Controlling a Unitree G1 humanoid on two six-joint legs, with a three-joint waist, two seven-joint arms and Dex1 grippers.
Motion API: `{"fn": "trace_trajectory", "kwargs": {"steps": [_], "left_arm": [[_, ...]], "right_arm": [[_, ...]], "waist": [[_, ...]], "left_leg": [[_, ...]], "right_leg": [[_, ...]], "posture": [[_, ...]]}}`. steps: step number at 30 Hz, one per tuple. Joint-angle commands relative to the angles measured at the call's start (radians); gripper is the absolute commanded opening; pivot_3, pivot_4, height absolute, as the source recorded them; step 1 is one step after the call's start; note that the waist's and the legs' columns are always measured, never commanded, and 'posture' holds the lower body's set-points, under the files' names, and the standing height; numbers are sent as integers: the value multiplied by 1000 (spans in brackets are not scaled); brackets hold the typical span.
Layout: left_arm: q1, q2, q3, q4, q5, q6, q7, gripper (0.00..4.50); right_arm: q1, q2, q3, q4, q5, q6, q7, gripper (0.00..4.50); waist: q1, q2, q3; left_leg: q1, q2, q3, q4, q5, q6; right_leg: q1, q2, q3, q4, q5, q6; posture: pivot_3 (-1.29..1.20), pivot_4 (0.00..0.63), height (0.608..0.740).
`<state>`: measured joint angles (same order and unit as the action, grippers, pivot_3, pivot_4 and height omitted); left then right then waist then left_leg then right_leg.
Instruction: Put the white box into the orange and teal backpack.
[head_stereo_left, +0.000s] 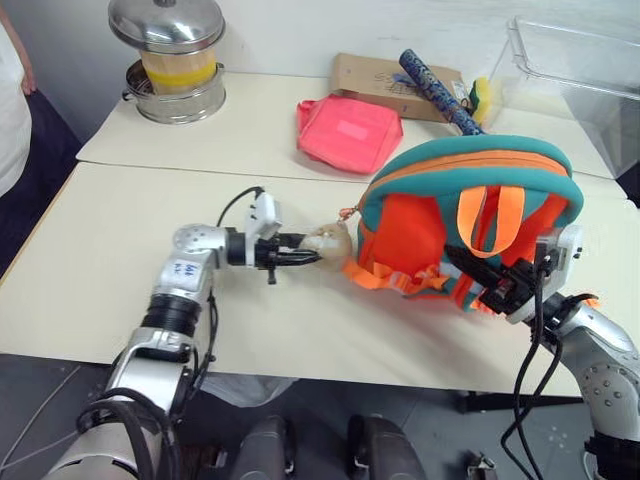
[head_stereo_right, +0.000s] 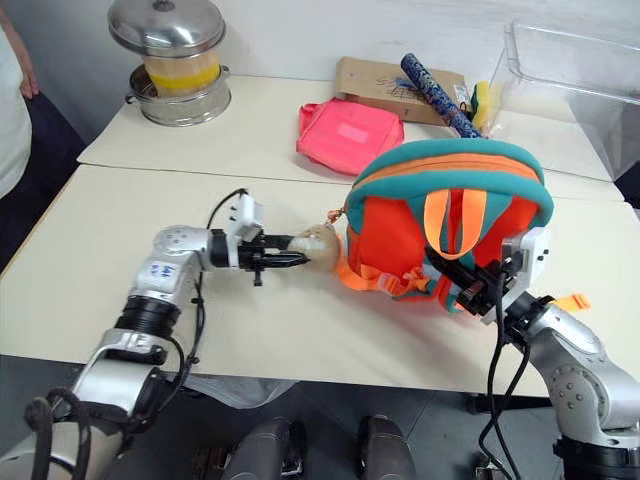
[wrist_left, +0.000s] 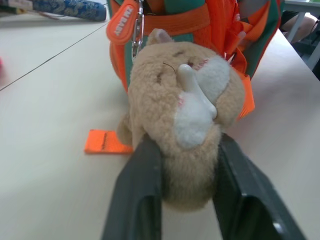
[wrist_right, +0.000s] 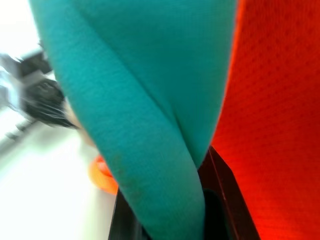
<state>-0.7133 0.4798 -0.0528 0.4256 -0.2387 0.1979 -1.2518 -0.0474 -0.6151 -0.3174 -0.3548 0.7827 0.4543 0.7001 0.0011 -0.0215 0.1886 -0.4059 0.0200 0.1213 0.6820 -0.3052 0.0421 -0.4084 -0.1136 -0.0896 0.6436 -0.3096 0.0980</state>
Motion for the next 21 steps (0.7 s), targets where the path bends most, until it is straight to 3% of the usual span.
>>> {"fn": "trace_trajectory", "kwargs": {"steps": [1,6,7,11,14,17,21], "left_arm": [[116,93,35,-128,-42,77,-37,2664],[281,213,138,-286,-122,63,-66,4283],[320,238,160,-302,-122,56,-59,4465],[506,296,250,-371,-83,-20,22,4465],[607,326,257,-437,-31,-111,53,4500],[664,323,289,-496,-70,-75,91,4500],[673,314,291,-510,-78,-80,124,4500]], "right_arm": [[50,-82,-40,-14,-71,-84,120,1290],[243,-255,-149,-50,-127,-166,379,3014],[282,-264,-181,-40,-143,-216,430,3020],[337,-252,-303,136,-166,-364,538,3020],[359,-305,-302,277,-187,-326,604,3582],[276,-301,-253,426,-284,-523,639,4460],[139,-278,-189,606,-373,-767,652,4460]], "waist": [[-5,1,-1],[6,1,0],[11,1,0],[7,2,0],[0,2,0],[-3,2,0],[-6,4,-1]], "left_leg": [[0,0,0,0,0,0],[0,0,-2,0,0,0],[0,-1,-3,0,0,1],[10,1,-5,-3,-4,0],[20,1,-5,-10,-8,-3],[20,0,-5,-15,-7,-7],[20,0,-4,-18,-4,-10]], "right_leg": [[0,0,0,0,0,0],[1,-2,2,-2,0,0],[2,-3,4,-4,0,0],[16,-2,5,-17,0,0],[24,-3,7,-21,0,0],[21,-5,8,-22,0,0],[18,-5,8,-20,-1,-2]], "posture": [[0,150,740],[0,150,740],[0,150,740],[0,150,740],[0,150,740],[0,150,740],[0,150,740]]}}
